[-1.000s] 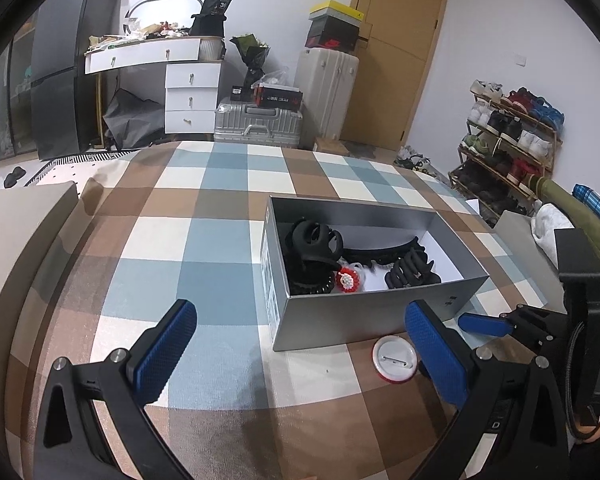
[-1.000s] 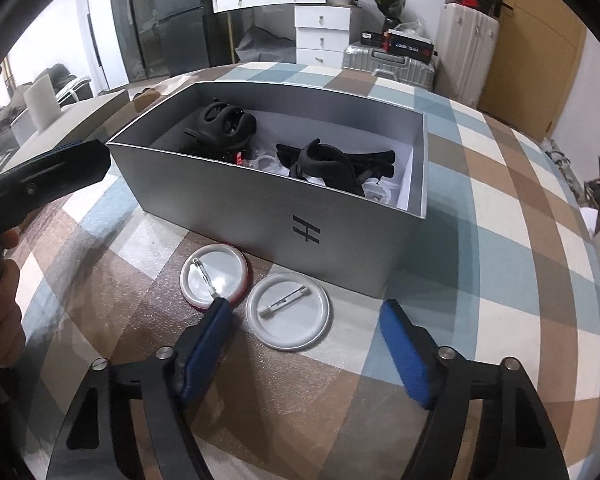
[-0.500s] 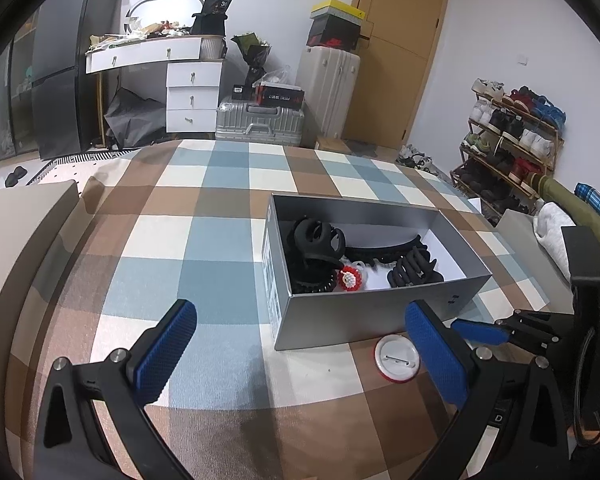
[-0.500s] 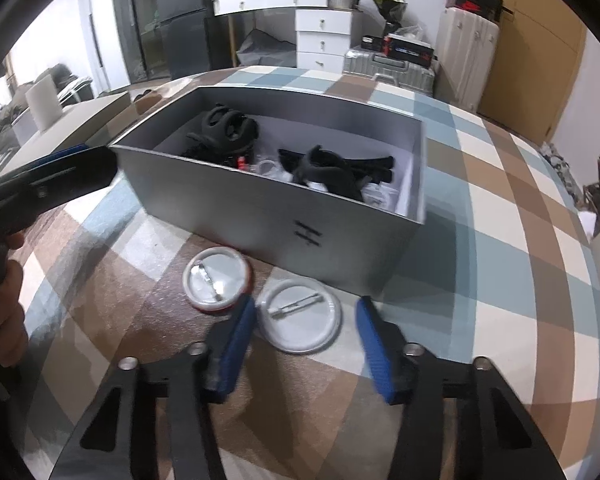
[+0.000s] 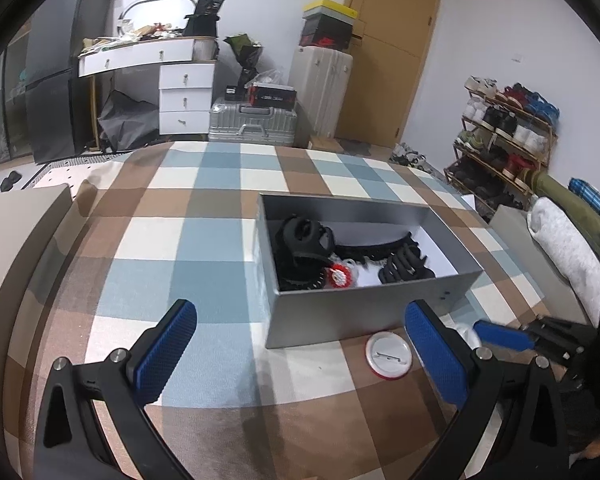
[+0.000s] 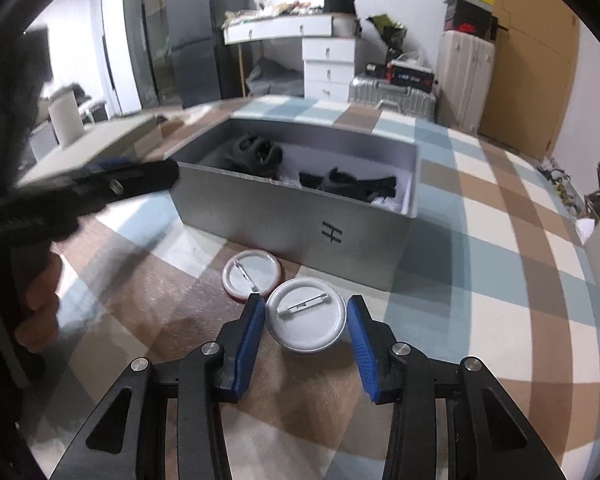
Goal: Organize jewelry
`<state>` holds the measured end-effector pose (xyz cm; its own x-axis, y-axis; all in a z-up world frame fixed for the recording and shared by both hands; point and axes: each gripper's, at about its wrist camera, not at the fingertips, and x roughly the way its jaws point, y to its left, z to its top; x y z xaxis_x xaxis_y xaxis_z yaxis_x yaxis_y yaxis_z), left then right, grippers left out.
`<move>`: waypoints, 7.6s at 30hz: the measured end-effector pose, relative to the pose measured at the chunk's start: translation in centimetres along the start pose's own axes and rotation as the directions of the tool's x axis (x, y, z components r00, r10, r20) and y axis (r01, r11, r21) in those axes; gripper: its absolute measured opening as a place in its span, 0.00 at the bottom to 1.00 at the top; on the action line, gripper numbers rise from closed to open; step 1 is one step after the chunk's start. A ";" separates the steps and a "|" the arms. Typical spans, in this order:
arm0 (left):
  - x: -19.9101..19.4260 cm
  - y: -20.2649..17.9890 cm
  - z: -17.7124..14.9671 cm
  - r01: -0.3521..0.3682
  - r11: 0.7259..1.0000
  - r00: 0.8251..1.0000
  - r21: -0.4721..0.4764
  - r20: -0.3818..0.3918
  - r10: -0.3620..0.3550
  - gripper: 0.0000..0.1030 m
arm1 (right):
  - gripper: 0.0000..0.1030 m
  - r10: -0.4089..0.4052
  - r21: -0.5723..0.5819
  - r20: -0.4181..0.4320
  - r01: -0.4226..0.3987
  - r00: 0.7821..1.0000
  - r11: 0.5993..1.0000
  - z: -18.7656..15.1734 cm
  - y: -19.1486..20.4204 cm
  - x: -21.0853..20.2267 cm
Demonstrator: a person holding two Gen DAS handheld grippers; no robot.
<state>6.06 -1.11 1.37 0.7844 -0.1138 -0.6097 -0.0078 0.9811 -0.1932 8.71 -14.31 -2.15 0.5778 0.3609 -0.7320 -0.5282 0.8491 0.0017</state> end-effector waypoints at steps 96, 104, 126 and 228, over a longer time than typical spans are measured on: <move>-1.0 -3.1 0.9 0.229 0.962 0.968 0.149 0.073 -0.241 0.34 | 0.40 0.067 0.202 0.179 -0.103 0.982 0.974 0.3 -4.3 -4.9; -0.5 -1.3 1.7 0.136 0.990 0.979 0.032 0.150 -0.140 0.34 | 0.40 0.087 0.159 0.186 -0.117 0.979 0.980 2.4 -3.4 -4.1; 0.3 -0.4 1.5 0.050 0.999 0.985 -0.001 0.163 -0.049 0.33 | 0.41 0.098 0.201 0.167 -0.131 0.981 0.971 5.7 -2.2 0.7; -1.2 -1.3 -1.5 -0.113 0.988 0.987 0.109 0.124 0.099 0.99 | 1.00 -0.010 0.142 0.381 -0.048 0.925 0.989 -0.8 -3.1 -5.9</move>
<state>4.21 -2.50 1.25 0.8505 0.0039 -0.5259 -0.0284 0.9989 -0.0385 6.49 -19.39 1.60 0.7765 0.4718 -0.4177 -0.4612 0.8772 0.1333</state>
